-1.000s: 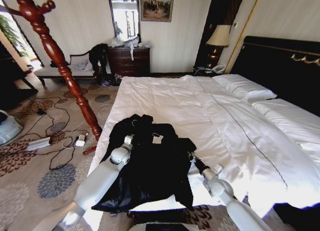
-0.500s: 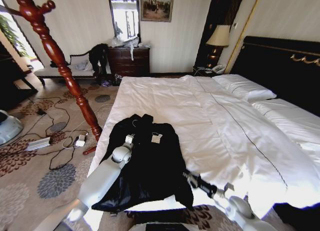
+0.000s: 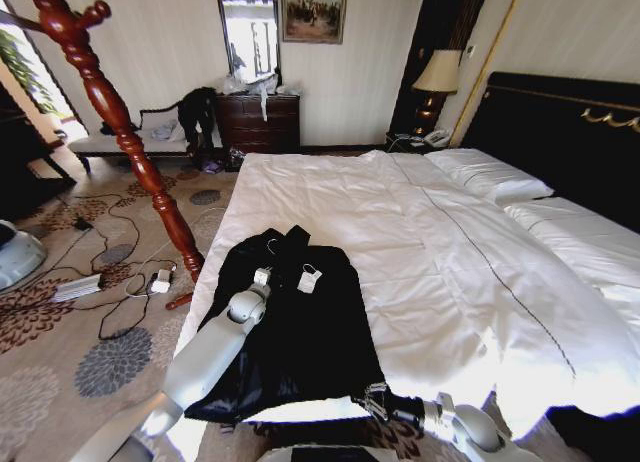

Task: Pick up the clothes from the bed and hang them on the clothes hanger.

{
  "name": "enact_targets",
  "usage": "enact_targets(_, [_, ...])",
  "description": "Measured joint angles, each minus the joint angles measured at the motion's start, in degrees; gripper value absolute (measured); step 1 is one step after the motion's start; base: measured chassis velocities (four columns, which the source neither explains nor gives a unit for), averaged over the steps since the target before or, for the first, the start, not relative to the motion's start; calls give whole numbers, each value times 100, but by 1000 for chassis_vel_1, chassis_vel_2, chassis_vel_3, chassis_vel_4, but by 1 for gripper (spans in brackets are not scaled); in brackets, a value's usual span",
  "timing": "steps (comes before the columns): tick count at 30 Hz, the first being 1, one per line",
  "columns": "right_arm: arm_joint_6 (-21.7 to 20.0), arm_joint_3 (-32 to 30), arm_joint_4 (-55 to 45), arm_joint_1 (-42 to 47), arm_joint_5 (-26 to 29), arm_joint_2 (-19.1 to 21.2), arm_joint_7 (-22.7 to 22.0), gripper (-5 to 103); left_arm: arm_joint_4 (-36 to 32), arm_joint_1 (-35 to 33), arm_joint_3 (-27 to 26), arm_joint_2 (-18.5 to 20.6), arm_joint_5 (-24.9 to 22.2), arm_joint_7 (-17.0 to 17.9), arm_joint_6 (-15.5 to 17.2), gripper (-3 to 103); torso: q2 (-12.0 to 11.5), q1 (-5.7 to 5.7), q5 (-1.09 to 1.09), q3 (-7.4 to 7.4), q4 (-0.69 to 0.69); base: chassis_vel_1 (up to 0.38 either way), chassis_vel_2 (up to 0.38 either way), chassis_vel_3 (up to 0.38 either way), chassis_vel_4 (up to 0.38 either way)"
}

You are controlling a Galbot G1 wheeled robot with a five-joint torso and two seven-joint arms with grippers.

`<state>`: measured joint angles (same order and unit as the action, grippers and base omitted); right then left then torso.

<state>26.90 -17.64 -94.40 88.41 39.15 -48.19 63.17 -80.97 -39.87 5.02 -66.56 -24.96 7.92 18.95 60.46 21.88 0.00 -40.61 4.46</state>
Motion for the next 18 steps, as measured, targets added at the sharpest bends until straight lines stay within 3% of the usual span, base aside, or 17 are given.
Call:
enact_targets(2, [33,0,-48,19,282,28,198,16,9,10,14,-1,0,1,0,28,0,0,0,0,0,0,0,0,0])
enact_targets(4, [44,-120,-420,60,1250,103,1182,37,50,94,163,50,-11,3,0,28,0,0,0,0,2,0,0,0,0])
enact_targets(5, [-28,-211,-569,26,1514,100,1463,43,82,142,243,96,-24,1,-4,28,0,0,0,0,1,0,0,0,0])
enact_targets(6, [-104,-273,-656,-7,1685,90,1602,48,121,185,318,138,-28,0,-19,28,0,0,-1,0,1,0,0,0,0])
enact_targets(8, [-211,-361,-747,-62,1927,61,1753,48,174,247,426,194,-28,-7,-48,28,0,0,0,0,1,0,0,0,0])
enact_targets(9, [-296,-451,-806,-121,2133,25,1871,59,231,319,536,242,-28,-17,-77,28,0,0,0,0,0,0,0,0,0])
enact_targets(10, [-367,-533,-833,-159,2287,-10,1979,59,265,373,611,272,-28,-23,-95,28,0,0,-1,0,0,0,0,0,0])
enact_targets(11, [-430,-642,-839,-197,2423,-58,2092,70,300,438,679,303,-34,-32,-114,28,0,0,-1,0,0,0,0,0,0])
enact_targets(14, [-476,-792,-801,-225,2499,-150,2230,70,338,540,764,344,-65,-42,-138,28,0,0,0,0,0,0,0,0,0])
enact_targets(15, [-487,-834,-769,-224,2501,-181,2261,81,355,583,804,362,-77,-53,-160,28,0,0,0,0,1,0,0,0,0])
enact_targets(17, [-485,-900,-712,-223,2423,-235,2273,81,396,652,861,385,-83,-86,-215,28,0,0,0,0,1,0,0,0,0])
enact_targets(18, [-454,-963,-640,-226,2233,-290,2250,91,426,700,898,400,-78,-117,-263,28,0,0,-1,0,0,0,0,0,0])
